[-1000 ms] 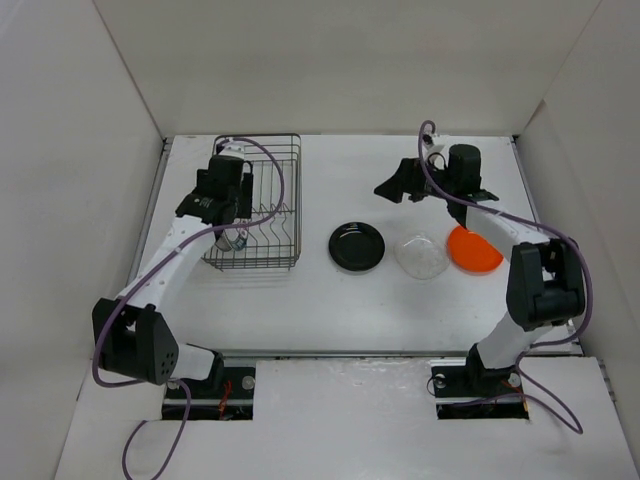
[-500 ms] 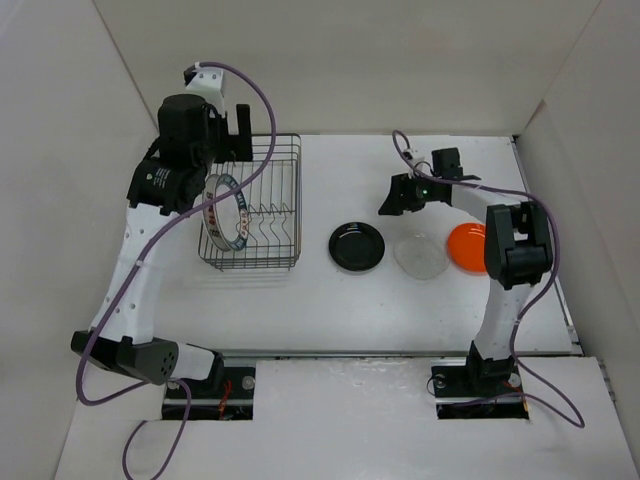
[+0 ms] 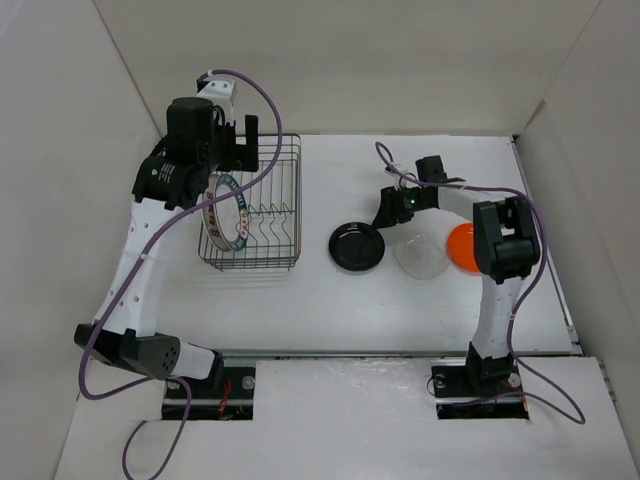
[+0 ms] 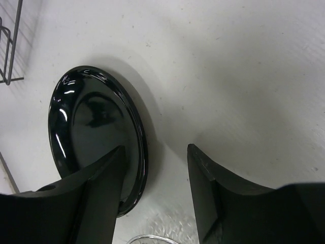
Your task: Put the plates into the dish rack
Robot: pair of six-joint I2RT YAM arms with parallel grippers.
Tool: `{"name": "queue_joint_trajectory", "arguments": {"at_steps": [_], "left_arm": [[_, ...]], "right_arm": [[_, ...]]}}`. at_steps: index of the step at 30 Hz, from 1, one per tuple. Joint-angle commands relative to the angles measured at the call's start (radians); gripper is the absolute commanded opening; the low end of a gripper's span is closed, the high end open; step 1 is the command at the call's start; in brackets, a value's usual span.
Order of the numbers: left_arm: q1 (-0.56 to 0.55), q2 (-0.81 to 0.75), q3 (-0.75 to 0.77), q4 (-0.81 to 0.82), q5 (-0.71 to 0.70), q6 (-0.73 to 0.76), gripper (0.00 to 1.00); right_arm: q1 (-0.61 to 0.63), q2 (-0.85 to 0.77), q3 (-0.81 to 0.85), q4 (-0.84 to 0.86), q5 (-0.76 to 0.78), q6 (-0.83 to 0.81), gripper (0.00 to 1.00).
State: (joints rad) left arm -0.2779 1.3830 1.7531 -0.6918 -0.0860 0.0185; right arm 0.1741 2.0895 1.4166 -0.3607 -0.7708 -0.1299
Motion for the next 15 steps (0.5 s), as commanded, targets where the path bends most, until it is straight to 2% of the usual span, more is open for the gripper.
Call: {"name": "queue_joint_trajectory", "arguments": {"at_steps": [1,9,11,13,15], "left_arm": [[0.002,-0.013,0.014,0.005,0.014,-0.002,1.00],[0.002,-0.004,0.005,0.005,0.014,-0.002,1.00],[0.002,-0.004,0.005,0.005,0.014,-0.002,1.00],[0.002,-0.004,0.005,0.005,0.014,-0.002,1.00],[0.002,-0.004,0.005,0.005,0.014,-0.002,1.00]], "right_arm": [[0.025,-0.005,-0.010,-0.041,0.010,-0.016,0.57],[0.067,0.004,-0.041,-0.061,0.034,-0.016,0.50],[0.067,0.004,-0.041,-0.061,0.034,-0.016,0.41],[0.067,0.004,-0.041,-0.070,0.047,-0.007,0.41],[0.067,0.014,-0.041,-0.079,0.047,0.002,0.36]]}}
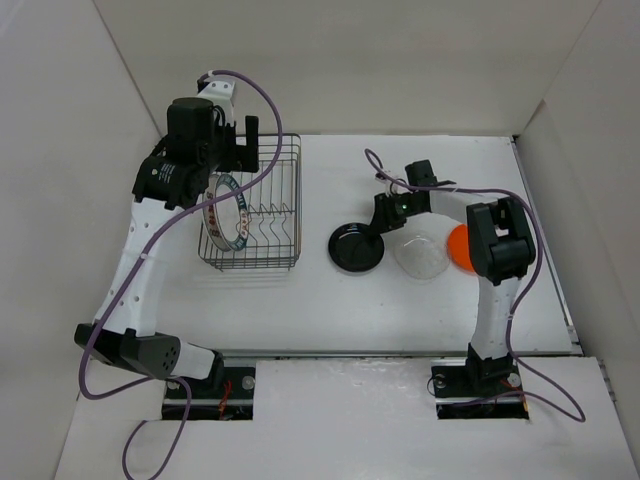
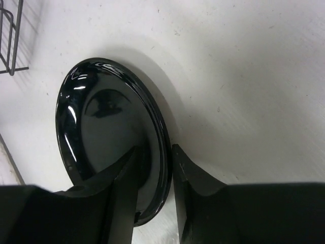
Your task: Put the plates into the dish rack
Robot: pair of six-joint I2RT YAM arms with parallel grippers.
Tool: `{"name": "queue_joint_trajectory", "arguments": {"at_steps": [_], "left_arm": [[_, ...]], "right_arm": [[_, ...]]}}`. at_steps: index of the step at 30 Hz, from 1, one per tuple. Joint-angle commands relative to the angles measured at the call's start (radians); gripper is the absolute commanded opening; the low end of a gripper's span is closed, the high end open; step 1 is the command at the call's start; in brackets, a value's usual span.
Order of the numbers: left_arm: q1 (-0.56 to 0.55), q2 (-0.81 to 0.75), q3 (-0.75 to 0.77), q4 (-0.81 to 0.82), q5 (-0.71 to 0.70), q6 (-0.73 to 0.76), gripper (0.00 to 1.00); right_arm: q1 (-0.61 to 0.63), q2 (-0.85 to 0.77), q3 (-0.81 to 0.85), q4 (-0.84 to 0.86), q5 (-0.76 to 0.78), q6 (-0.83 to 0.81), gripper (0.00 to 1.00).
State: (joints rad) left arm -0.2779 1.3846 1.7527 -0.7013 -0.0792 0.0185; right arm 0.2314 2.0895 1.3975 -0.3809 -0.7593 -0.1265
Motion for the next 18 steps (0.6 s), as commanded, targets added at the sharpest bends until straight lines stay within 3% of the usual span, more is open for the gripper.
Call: {"name": "queue_joint_trajectory", "arguments": {"at_steps": [1,7,12,18], "left_arm": [[0.002,-0.006,0.005,0.014,0.007,-0.002,1.00],[0.002,0.013,0.005,0.025,0.007,-0.002,1.00],[0.002,0.053,-0.004,0.036,0.042,0.008,1.00],[0.002,0.137,0.099,0.036,0.332,0.026,1.00]], "right_arm": [[0.009,0.023,-0.022,-0.059,0.035,-0.001,0.35],[-0.001,0.032,-0.031,-0.069,0.046,0.008,0.00],[-0.021,-0.011,-0.041,-0.023,0.020,0.072,0.00],[-0.040,-0.228,-0.063,0.161,0.038,0.257,0.00]]}}
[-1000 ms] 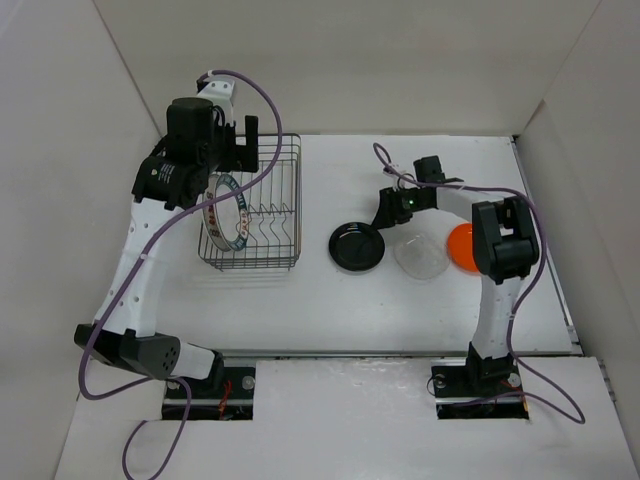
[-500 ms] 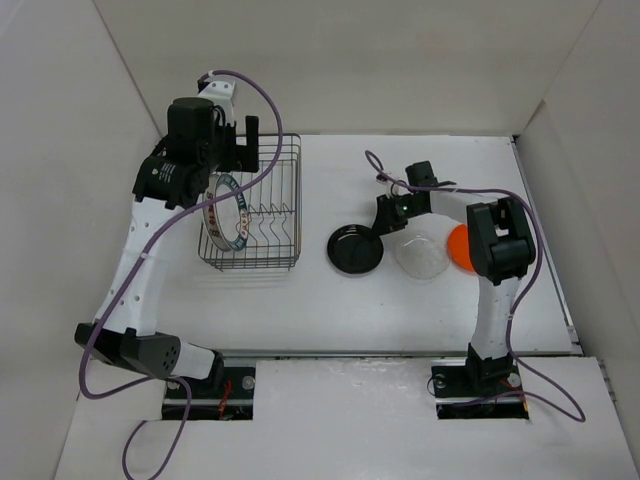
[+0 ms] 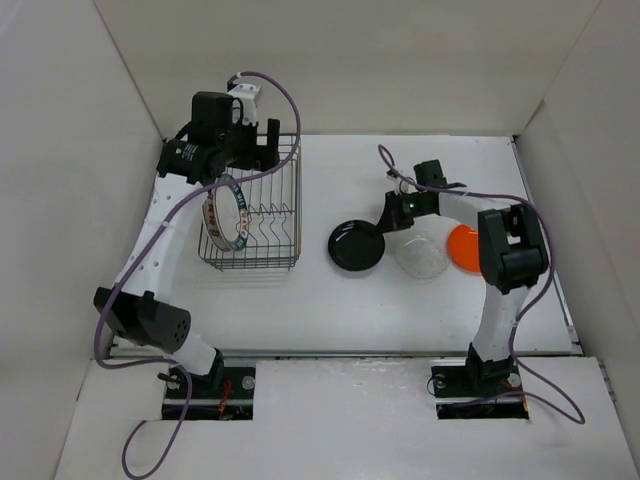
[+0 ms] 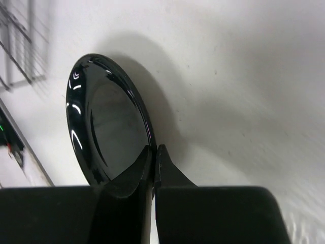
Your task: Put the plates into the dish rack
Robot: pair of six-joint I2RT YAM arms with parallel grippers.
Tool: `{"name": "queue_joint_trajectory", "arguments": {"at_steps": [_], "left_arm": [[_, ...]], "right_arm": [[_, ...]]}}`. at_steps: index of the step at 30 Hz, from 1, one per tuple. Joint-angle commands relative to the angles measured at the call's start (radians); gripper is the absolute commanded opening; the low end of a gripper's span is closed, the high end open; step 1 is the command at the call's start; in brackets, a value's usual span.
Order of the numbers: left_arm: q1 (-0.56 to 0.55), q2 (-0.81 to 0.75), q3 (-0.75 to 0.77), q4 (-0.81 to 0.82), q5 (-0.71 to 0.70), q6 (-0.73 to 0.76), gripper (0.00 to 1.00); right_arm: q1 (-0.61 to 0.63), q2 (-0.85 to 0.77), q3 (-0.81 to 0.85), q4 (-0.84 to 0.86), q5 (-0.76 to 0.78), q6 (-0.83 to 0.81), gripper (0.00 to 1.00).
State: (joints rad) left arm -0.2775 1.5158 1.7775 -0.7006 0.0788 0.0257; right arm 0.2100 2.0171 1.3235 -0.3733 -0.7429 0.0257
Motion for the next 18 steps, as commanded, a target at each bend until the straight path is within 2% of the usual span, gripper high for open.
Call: {"name": "queue_joint_trajectory", "arguments": {"at_steps": [1,2,8,12,18], "left_arm": [[0.001,0.006,0.097,0.035,0.217,0.019,1.00],[0.001,0.020,0.097,0.065,0.286,0.019,1.00],[0.001,0.020,0.065,0.188,0.441,0.000,1.00],[-0.011,0.069,0.065,0.199,0.577,0.000,1.00],[-0.058,0.083,0.048,0.188,0.635,0.000,1.00]], "right_arm": [[-0.018,-0.231,0.011,0.171,0.043,0.167,0.00],[-0.018,-0.266,0.011,0.189,0.075,0.192,0.00],[0.017,-0.460,0.011,0.237,0.184,0.223,0.00],[0.029,-0.503,0.002,0.272,0.194,0.246,0.00],[0.052,-0.523,-0.017,0.342,0.183,0.278,0.00]]}}
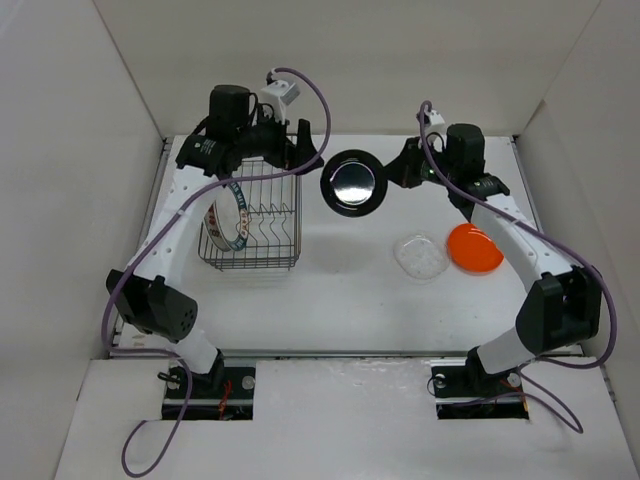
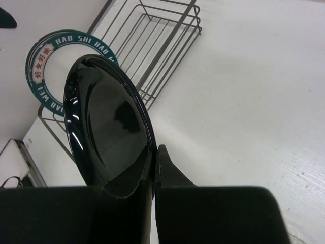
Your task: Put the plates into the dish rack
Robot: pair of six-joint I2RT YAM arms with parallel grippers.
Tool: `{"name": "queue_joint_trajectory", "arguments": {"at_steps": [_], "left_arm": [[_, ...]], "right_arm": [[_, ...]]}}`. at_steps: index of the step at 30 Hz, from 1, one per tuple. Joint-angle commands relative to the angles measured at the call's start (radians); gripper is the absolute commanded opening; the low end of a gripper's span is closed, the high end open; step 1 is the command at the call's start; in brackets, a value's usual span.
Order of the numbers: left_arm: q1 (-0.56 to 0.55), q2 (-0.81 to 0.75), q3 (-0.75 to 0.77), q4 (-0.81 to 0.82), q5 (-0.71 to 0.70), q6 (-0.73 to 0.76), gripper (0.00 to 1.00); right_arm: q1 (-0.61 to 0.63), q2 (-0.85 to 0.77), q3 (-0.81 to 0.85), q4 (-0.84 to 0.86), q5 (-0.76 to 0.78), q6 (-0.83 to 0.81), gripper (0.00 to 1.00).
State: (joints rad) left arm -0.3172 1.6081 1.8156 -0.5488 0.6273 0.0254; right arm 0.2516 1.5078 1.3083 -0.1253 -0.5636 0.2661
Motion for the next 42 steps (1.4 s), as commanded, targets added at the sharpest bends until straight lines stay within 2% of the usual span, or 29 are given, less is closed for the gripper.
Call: {"name": "queue_joint_trajectory", "arguments": {"at_steps": [1,7,16,18,19,20,21,22,24,25,26,28,32,33,35,36,40,42], "left_arm": [[-0.028,0.001,0.001,0.046,0.066,0.001,1.00],[-0.037,0.019,-0.048,0.046,0.018,0.010,0.98],[-0.057,0.056,-0.068,0.064,-0.002,0.010,0.97],[-0.057,0.056,-0.059,0.064,0.031,0.010,0.81],[-0.057,0.065,-0.059,0.064,0.069,0.010,0.70],[-0.057,0.065,-0.059,0.064,0.089,0.010,0.49],[-0.057,0.065,-0.059,0.052,0.110,0.010,0.17],[-0.057,0.065,-0.050,0.035,0.153,0.022,0.02],[-0.057,0.075,-0.050,0.021,0.202,0.042,0.00],[-0.057,0.075,-0.050,0.012,0.224,0.042,0.00],[-0.057,0.047,-0.067,0.012,0.264,0.042,0.00],[-0.045,0.021,-0.085,0.021,0.240,0.031,0.00],[-0.036,-0.075,-0.130,0.021,-0.030,-0.011,0.00],[-0.036,-0.129,-0.145,0.021,-0.246,-0.033,0.00],[-0.068,-0.174,-0.177,0.030,-0.497,-0.033,0.00],[-0.083,-0.207,-0.211,0.030,-0.708,-0.033,0.00],[-0.094,-0.217,-0.234,-0.037,-0.973,-0.050,0.00],[-0.083,-0.217,-0.252,-0.037,-0.989,-0.065,0.00]], "right_arm": [[0.020,-0.014,-0.001,0.105,0.004,0.050,0.00],[0.029,-0.063,-0.024,0.191,-0.056,0.073,0.00],[0.066,-0.063,0.003,0.191,-0.075,0.082,0.00],[0.077,-0.063,0.012,0.191,-0.075,0.082,0.00],[0.077,-0.063,0.012,0.191,-0.065,0.082,0.00],[0.086,-0.063,0.012,0.203,-0.065,0.093,0.00],[0.086,-0.063,0.012,0.223,-0.065,0.093,0.00],[0.086,-0.063,0.012,0.223,-0.055,0.093,0.00],[0.086,-0.063,0.003,0.234,-0.044,0.104,0.00],[0.086,-0.063,0.003,0.234,-0.035,0.104,0.06],[0.086,-0.063,0.003,0.234,-0.022,0.104,0.38],[0.086,-0.063,0.003,0.234,-0.003,0.104,1.00],[0.086,-0.092,-0.059,0.221,0.111,0.104,1.00],[0.086,-0.092,-0.069,0.208,0.167,0.104,1.00],[0.086,-0.092,-0.069,0.150,0.229,0.091,1.00],[0.097,-0.092,-0.069,0.133,0.250,0.091,1.00],[0.106,-0.092,-0.079,0.098,0.286,0.081,1.00],[0.106,-0.080,-0.089,0.098,0.286,0.081,1.00]]}}
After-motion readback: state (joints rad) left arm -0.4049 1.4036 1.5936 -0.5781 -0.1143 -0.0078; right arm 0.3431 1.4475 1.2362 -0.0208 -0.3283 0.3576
